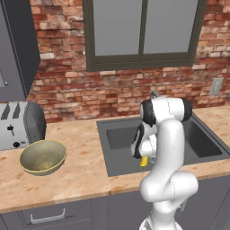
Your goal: Pick the oranges from the cabinet and place them in one bowl. Pick the corn from the sink and place it in the other bowl.
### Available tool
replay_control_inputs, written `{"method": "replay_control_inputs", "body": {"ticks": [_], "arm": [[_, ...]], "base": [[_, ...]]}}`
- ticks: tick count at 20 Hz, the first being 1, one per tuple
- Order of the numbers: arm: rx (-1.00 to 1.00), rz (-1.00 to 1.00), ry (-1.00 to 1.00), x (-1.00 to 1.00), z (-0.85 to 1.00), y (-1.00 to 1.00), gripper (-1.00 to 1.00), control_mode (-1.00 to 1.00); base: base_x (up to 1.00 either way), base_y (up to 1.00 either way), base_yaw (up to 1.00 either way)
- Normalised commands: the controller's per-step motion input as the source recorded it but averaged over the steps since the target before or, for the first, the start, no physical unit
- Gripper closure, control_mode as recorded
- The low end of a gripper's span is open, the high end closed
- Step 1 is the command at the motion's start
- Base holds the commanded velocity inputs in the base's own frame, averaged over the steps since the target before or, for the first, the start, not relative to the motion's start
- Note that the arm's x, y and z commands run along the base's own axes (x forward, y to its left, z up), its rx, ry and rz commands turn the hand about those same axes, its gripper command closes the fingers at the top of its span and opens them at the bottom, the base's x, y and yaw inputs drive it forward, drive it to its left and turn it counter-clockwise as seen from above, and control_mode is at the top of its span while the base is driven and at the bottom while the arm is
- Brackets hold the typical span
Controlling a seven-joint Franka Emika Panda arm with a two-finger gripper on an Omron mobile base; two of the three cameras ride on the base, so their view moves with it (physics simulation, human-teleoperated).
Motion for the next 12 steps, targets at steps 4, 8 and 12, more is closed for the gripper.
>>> {"method": "replay_control_inputs", "body": {"ticks": [4,8,12], "arm": [[0.0,0.0,0.0,0.41,-0.12,-0.19,-1.0,-1.0],[0.0,0.0,0.06,0.34,-0.26,-0.11,-1.0,-1.0],[0.03,0.0,0.13,0.13,-0.22,-0.01,-1.0,-1.0]], "base": [[0.0,0.0,0.0],[0.0,0.0,0.0],[0.0,0.0,0.0]]}}
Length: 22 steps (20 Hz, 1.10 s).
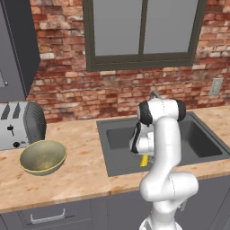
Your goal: Pick the oranges from the cabinet and place them in one bowl. Pick the corn from the sink and place it in the other bowl.
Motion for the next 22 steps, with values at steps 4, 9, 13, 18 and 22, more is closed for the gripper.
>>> {"method": "replay_control_inputs", "body": {"ticks": [4,9,13,18,22], "arm": [[0.03,0.0,0.13,0.09,-0.2,0.0,-1.0,-1.0],[0.0,0.0,0.09,0.02,0.0,0.0,-1.0,-1.0],[0.0,0.0,0.09,-0.01,0.0,0.0,-1.0,-1.0],[0.0,0.0,0.03,0.0,0.0,0.09,-1.0,-1.0],[0.0,0.0,0.0,0.0,-0.02,0.18,-1.0,-1.0]], "base": [[0.0,0.0,0.0],[0.0,0.0,0.0],[0.0,0.0,0.0],[0.0,0.0,0.0],[0.0,0.0,0.0]]}}
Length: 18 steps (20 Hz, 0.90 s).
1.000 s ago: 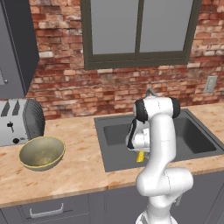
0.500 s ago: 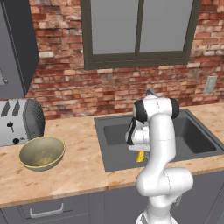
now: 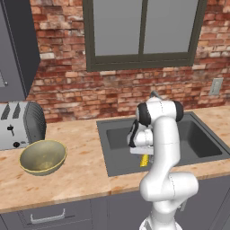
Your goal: Pick the oranges from the cabinet and place them in one bowl. Pick the corn from the sink and place it in the other bowl.
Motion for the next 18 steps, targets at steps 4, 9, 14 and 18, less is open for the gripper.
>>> {"method": "replay_control_inputs", "body": {"ticks": [4,9,14,18], "arm": [[0.0,-0.06,0.0,-0.05,-0.12,0.13,-1.0,-1.0],[0.0,-0.13,0.0,-0.25,-0.2,0.0,-1.0,-1.0],[0.0,-0.07,0.0,-0.11,-0.02,0.0,-1.0,-1.0],[0.0,0.0,0.0,0.0,0.0,0.0,-1.0,-1.0]], "base": [[0.0,0.0,0.0],[0.0,0.0,0.0],[0.0,0.0,0.0],[0.0,0.0,0.0]]}}
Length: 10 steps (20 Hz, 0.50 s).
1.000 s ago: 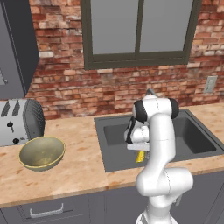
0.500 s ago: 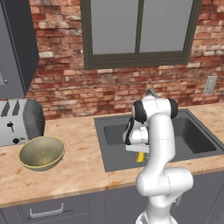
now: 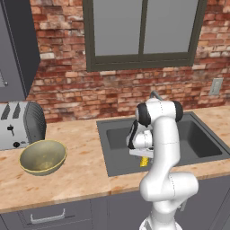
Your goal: Pick the oranges from the cabinet and place them in one bowl. Pick the corn from the sink and place it in the other bowl.
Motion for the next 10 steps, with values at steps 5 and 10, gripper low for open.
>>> {"method": "replay_control_inputs", "body": {"ticks": [5,10], "arm": [[0.0,0.0,0.0,0.0,0.0,0.0,-1.0,-1.0],[0.0,0.0,0.0,0.0,0.0,0.0,-1.0,-1.0]], "base": [[0.0,0.0,0.0],[0.0,0.0,0.0]]}}
